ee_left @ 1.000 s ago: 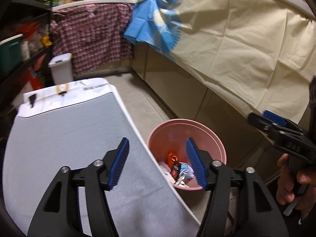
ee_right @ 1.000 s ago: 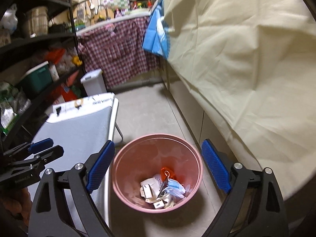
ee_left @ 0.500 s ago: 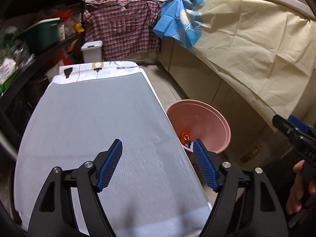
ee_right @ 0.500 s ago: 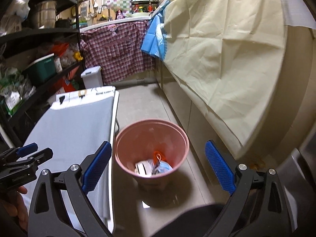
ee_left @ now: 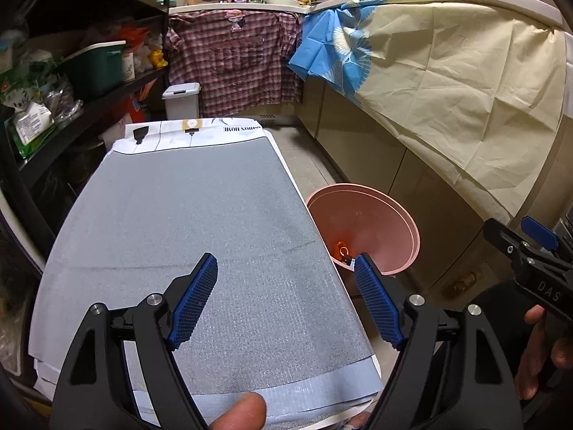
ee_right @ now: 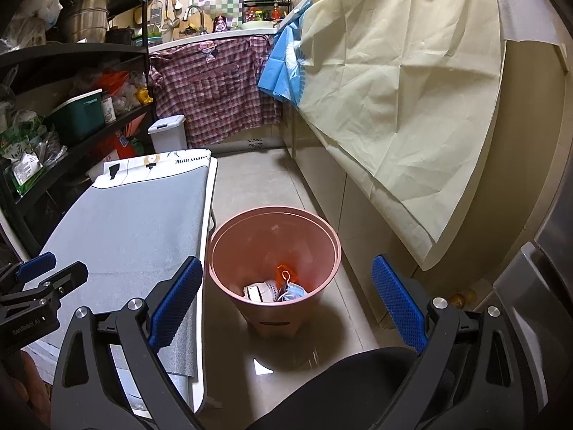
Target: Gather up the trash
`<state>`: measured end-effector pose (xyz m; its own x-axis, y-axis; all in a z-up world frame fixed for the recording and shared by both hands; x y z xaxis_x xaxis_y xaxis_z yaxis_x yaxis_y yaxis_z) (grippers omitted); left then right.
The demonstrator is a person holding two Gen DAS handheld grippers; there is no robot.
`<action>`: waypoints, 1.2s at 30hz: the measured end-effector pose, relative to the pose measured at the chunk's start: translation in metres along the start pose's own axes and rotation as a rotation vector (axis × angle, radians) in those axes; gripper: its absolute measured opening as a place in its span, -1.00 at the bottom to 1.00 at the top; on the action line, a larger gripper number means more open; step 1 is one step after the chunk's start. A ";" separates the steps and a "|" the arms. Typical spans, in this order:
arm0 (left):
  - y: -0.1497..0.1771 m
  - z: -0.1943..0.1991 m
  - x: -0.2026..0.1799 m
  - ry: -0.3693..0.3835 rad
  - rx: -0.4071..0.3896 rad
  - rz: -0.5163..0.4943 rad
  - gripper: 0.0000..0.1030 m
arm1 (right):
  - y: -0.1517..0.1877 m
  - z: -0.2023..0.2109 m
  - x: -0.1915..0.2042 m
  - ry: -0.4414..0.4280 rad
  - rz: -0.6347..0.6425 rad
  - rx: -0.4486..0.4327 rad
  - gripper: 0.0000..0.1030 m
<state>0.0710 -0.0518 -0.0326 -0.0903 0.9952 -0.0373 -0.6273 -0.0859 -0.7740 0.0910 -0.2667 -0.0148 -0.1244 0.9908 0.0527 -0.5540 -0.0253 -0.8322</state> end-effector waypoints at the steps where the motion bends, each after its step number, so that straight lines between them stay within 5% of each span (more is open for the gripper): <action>1: 0.000 -0.001 0.000 0.000 0.002 0.002 0.49 | -0.002 -0.003 0.000 0.001 0.004 0.005 0.82; 36: 0.003 0.004 -0.014 0.025 -0.014 -0.039 0.49 | -0.002 -0.006 0.002 0.004 0.006 0.009 0.82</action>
<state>0.0674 -0.0661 -0.0319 -0.0463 0.9987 -0.0230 -0.6192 -0.0468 -0.7839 0.0970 -0.2641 -0.0164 -0.1248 0.9911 0.0458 -0.5606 -0.0324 -0.8274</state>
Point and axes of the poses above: each gripper's, at about its wrist camera, not at the fingertips, and z roughly against the way its jaws point, x to its left, y to its underside, the point moved 7 cm from there along -z, roughly the way its jaws point, and after that the axes turned 5 degrees about -y, right-handed, at the moved point
